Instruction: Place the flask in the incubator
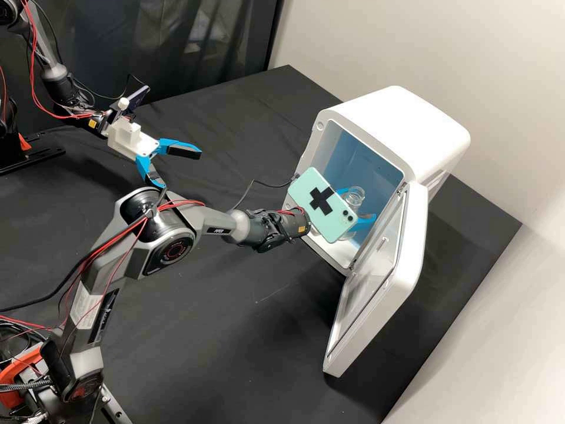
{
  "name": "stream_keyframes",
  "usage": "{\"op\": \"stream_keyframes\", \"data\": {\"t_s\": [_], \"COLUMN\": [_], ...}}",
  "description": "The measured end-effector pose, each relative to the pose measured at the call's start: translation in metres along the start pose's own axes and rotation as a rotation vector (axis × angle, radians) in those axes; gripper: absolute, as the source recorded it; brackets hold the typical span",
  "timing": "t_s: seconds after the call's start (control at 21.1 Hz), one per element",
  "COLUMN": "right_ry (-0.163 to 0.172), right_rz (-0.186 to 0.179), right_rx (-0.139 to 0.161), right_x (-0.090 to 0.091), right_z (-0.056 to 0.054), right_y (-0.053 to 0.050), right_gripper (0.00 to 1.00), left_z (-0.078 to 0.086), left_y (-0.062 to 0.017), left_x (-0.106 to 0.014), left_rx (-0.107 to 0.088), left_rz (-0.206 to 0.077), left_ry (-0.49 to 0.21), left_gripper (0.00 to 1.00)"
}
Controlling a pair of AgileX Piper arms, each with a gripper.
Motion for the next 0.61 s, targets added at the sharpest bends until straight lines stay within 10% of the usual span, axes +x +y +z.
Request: {"op": "stream_keyframes", "data": {"t_s": [0.61], "right_ry": [0.062], "right_rz": [-0.088], "right_rx": [-0.065], "right_x": [-0.021], "right_z": [-0.004], "right_y": [-0.035], "right_gripper": [0.0], "left_z": [0.0], "left_y": [-0.0007], "left_x": [0.0], "left_rx": [-0.002], "left_rz": [-0.003], "left_ry": [0.001], "left_gripper": [1.0]}}
